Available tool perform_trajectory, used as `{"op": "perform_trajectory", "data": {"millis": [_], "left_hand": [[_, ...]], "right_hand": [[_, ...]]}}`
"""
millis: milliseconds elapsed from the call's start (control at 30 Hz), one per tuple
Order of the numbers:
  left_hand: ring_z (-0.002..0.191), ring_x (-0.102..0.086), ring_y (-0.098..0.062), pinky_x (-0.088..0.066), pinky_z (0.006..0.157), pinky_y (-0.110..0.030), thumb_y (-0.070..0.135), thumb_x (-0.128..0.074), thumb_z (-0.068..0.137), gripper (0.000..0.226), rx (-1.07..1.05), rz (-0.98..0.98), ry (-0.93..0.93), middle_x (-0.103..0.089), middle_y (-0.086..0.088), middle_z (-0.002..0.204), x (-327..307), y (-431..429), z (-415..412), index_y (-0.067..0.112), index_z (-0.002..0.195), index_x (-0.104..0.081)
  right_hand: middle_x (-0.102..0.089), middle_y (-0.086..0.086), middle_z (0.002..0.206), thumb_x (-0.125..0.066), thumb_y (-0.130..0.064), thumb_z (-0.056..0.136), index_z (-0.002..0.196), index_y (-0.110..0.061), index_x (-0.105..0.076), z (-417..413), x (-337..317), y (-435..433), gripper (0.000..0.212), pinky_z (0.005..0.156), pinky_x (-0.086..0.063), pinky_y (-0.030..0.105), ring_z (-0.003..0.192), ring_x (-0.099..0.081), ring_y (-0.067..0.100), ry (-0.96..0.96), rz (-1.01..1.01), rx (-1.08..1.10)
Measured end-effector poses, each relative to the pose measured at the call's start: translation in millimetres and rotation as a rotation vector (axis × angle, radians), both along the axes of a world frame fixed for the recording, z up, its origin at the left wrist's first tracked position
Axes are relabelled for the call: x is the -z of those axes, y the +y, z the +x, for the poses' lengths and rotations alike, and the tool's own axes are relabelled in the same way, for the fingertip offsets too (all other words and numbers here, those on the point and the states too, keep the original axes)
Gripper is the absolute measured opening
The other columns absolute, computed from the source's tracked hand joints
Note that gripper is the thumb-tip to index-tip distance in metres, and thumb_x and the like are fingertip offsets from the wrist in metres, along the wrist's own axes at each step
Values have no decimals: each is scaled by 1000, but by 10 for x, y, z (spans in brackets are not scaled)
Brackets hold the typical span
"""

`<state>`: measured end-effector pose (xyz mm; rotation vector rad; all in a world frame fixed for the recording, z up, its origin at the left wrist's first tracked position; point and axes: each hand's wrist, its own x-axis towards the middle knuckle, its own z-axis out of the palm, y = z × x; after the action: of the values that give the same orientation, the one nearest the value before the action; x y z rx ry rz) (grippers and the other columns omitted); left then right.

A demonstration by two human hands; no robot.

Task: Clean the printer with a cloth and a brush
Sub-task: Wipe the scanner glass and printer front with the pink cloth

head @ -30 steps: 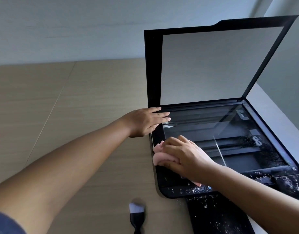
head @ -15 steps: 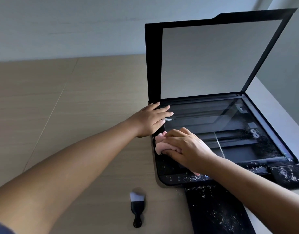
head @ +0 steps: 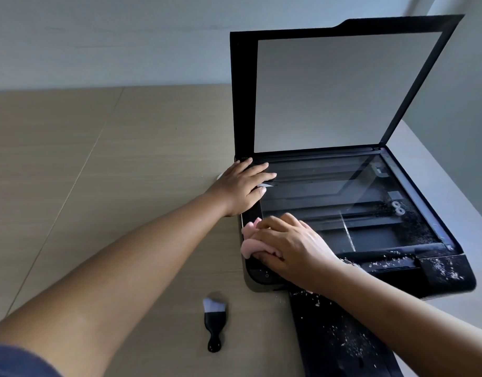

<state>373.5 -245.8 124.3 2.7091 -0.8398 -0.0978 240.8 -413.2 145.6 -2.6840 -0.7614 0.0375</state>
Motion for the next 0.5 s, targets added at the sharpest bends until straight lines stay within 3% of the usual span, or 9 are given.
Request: {"op": "perform_trajectory", "data": {"millis": [67,233,367,500], "left_hand": [[149,-5,-22,0,119,-37,33,-36,101,46,-4,10,2,-19,8,160,3,-7,-5,35,147,-32],[149,-3,-19,3,119,-34,30,-37,100,46,-36,-17,38,-17,10,160,-12,-40,-31,36,146,-33],[149,-4,-19,2,119,-34,31,-37,100,47,-40,0,19,-18,10,160,-15,-50,-44,36,146,-32],[148,-7,-19,0,118,-33,32,-37,99,46,-55,-19,-30,-21,11,159,28,-52,-48,36,145,-35]], "right_hand": [[-52,-20,115,-44,-54,86,112,-42,-56,2,-53,-61,31,78,-46,32,96,-47,14,71,16,-69],[-55,-16,115,-48,-49,88,112,-40,-55,-11,-19,103,27,76,-50,38,94,-50,19,-39,15,77],[-52,-16,116,-44,-53,87,114,-38,-56,-103,-29,-75,34,76,-50,35,95,-50,17,33,-54,-69],[-54,-14,116,-41,-52,89,120,-39,-50,-155,-25,-24,35,73,-52,41,93,-52,21,-47,-36,86]]}}
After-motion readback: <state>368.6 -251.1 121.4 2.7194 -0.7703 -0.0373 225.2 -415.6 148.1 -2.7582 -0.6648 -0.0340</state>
